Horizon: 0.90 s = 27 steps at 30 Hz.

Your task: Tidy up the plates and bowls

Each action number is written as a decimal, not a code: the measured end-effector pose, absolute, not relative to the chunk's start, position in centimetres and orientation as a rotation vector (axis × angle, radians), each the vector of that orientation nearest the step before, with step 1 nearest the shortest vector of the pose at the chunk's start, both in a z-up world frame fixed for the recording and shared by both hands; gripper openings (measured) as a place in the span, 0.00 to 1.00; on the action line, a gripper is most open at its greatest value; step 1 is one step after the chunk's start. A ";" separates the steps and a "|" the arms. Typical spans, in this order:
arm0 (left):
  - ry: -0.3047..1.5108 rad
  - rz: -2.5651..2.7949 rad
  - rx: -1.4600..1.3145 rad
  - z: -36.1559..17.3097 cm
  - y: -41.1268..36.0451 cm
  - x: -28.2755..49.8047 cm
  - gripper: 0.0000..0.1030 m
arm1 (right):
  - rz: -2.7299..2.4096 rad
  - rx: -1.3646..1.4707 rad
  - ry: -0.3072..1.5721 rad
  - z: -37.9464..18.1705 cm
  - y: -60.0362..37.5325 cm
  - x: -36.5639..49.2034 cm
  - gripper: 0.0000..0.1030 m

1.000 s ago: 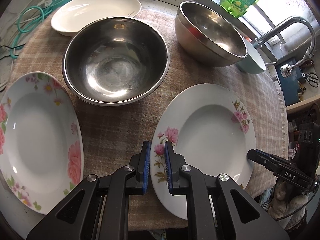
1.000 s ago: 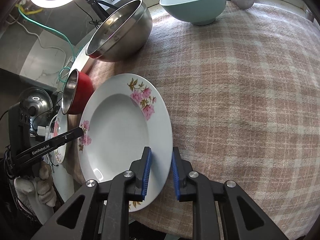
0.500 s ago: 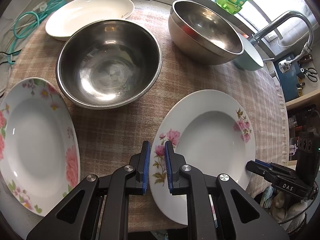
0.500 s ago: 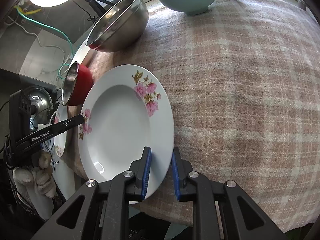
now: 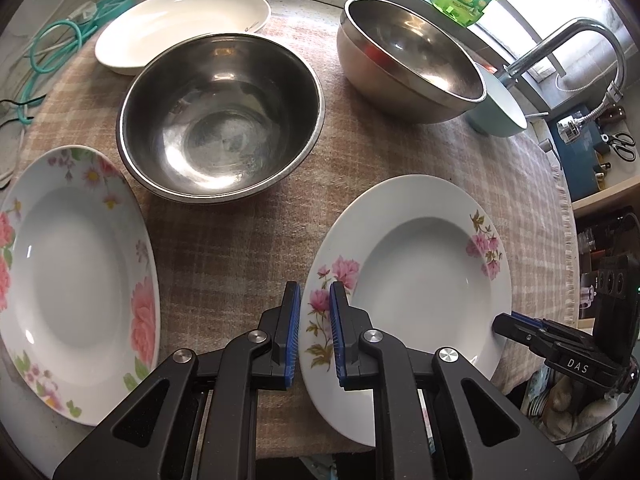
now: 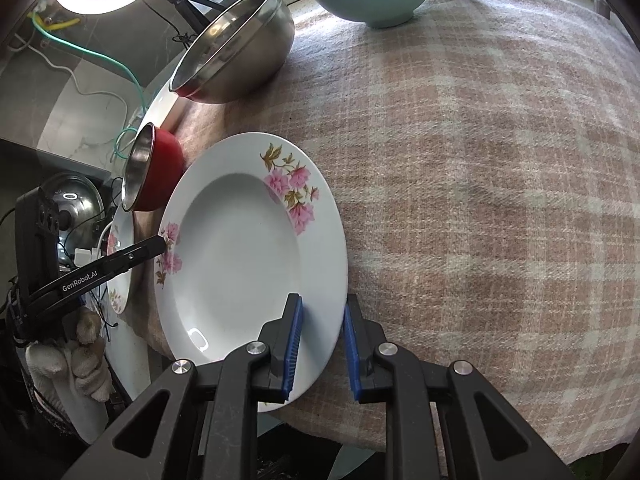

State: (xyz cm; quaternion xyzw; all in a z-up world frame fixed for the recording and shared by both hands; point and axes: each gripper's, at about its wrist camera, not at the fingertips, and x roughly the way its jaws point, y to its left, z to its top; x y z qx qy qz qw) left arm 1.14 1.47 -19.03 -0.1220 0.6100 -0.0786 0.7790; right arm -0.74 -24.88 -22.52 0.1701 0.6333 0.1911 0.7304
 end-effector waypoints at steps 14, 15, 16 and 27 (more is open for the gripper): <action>1.309 -0.163 -0.268 -19.0 1.5 0.8 0.13 | 0.424 0.359 1.390 -22.5 -24.8 -0.7 0.18; 1.310 -0.163 -0.264 -18.9 1.5 0.8 0.13 | 0.422 0.358 1.390 -22.5 -24.7 -0.7 0.18; 1.311 -0.163 -0.262 -18.9 1.5 0.7 0.13 | 0.421 0.357 1.390 -22.5 -24.7 -0.7 0.19; 1.263 -0.138 -0.245 -17.6 1.8 0.1 0.13 | 0.383 0.336 1.357 -21.5 -25.7 -0.9 0.19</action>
